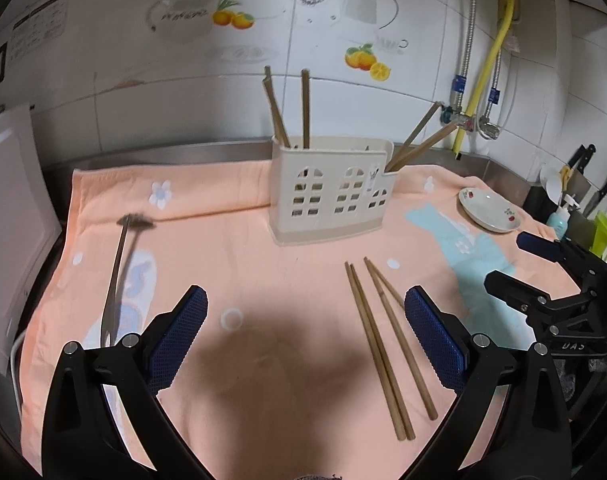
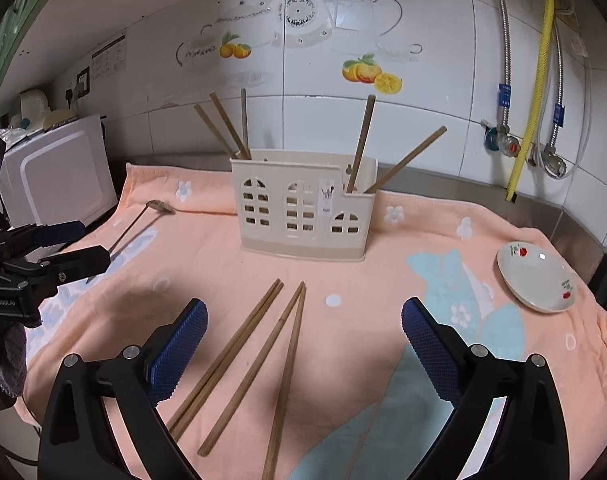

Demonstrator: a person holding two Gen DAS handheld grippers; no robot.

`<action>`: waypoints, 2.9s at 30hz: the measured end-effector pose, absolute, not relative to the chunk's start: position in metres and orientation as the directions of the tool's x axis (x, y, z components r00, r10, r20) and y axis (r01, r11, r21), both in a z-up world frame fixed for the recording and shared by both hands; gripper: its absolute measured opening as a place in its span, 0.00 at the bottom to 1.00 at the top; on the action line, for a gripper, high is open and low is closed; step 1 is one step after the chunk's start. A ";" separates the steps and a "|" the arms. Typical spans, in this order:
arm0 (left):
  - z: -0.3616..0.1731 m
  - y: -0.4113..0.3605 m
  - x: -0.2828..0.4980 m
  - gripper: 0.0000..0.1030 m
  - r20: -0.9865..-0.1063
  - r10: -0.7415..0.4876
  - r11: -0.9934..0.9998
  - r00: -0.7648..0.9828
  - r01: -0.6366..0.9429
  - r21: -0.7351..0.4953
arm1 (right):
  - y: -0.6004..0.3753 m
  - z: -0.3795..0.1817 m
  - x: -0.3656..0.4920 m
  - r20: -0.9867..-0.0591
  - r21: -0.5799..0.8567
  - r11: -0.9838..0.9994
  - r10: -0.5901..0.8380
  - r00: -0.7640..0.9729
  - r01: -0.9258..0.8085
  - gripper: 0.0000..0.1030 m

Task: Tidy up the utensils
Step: 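Withdraw the open left tool back over the chopstick pile, then lower the right tool onto one wooden chopstick and close on it, then lift the chopstick with the right tool and release it into the caddy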

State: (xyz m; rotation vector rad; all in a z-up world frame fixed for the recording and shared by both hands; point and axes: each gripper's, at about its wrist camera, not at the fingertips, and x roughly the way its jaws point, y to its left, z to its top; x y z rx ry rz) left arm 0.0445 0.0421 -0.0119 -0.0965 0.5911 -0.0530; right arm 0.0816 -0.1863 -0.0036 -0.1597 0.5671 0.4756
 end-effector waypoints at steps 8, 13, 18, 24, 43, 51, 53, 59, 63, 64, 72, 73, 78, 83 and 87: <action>-0.029 0.047 0.035 0.95 -0.579 -0.067 0.992 0.812 -0.010 -0.128 | -0.195 -0.026 0.070 -0.587 0.026 0.885 0.389 0.709 -0.464 0.92; -0.039 0.047 0.030 0.95 -0.595 -0.064 0.990 0.801 -0.024 -0.139 | -0.196 -0.038 0.063 -0.609 0.024 0.887 0.378 0.697 -0.460 0.92; -0.045 0.045 0.028 0.95 -0.609 -0.061 0.990 0.791 -0.032 -0.141 | -0.195 -0.047 0.057 -0.624 0.017 0.886 0.371 0.688 -0.463 0.92; -0.050 0.042 0.026 0.95 -0.622 -0.055 0.991 0.781 -0.035 -0.133 | -0.192 -0.057 0.054 -0.643 0.002 0.887 0.355 0.679 -0.462 0.92; -0.064 0.046 0.027 0.95 -0.650 -0.055 0.988 0.758 -0.055 -0.147 | -0.188 -0.084 0.062 -0.705 0.044 0.893 0.346 0.619 -0.448 0.73; -0.071 0.048 0.029 0.95 -0.664 -0.059 0.986 0.746 -0.059 -0.154 | -0.183 -0.092 0.070 -0.734 0.061 0.895 0.340 0.588 -0.441 0.53; -0.073 0.047 0.030 0.95 -0.668 -0.061 0.986 0.742 -0.058 -0.155 | -0.182 -0.094 0.072 -0.737 0.061 0.897 0.336 0.586 -0.438 0.49; -0.079 0.038 0.034 0.95 -0.680 -0.083 0.987 0.729 -0.036 -0.159 | -0.178 -0.100 0.077 -0.755 0.057 0.895 0.329 0.568 -0.443 0.30; -0.083 0.028 0.036 0.94 -0.689 -0.098 0.987 0.718 -0.019 -0.161 | -0.178 -0.103 0.078 -0.762 0.042 0.901 0.309 0.569 -0.433 0.21; -0.084 0.026 0.037 0.94 -0.693 -0.103 0.987 0.714 -0.013 -0.160 | -0.178 -0.103 0.078 -0.763 0.036 0.902 0.304 0.571 -0.431 0.19; -0.099 0.001 0.050 0.71 -0.734 -0.142 0.986 0.664 0.028 -0.165 | -0.186 -0.103 0.077 -0.760 0.033 0.907 0.295 0.579 -0.419 0.06; -0.101 -0.001 0.052 0.66 -0.738 -0.147 0.985 0.658 0.030 -0.170 | -0.188 -0.103 0.077 -0.759 0.032 0.908 0.293 0.581 -0.417 0.06; -0.109 -0.016 0.060 0.50 -0.757 -0.173 0.983 0.630 0.056 -0.178 | -0.195 -0.102 0.074 -0.756 0.040 0.911 0.296 0.584 -0.410 0.06; -0.118 -0.024 0.068 0.33 -0.776 -0.181 0.982 0.604 0.062 -0.181 | -0.198 -0.102 0.073 -0.754 0.049 0.911 0.302 0.583 -0.409 0.06; -0.119 -0.025 0.069 0.30 -0.776 -0.177 0.982 0.606 0.061 -0.176 | -0.198 -0.103 0.073 -0.755 0.054 0.911 0.305 0.580 -0.409 0.06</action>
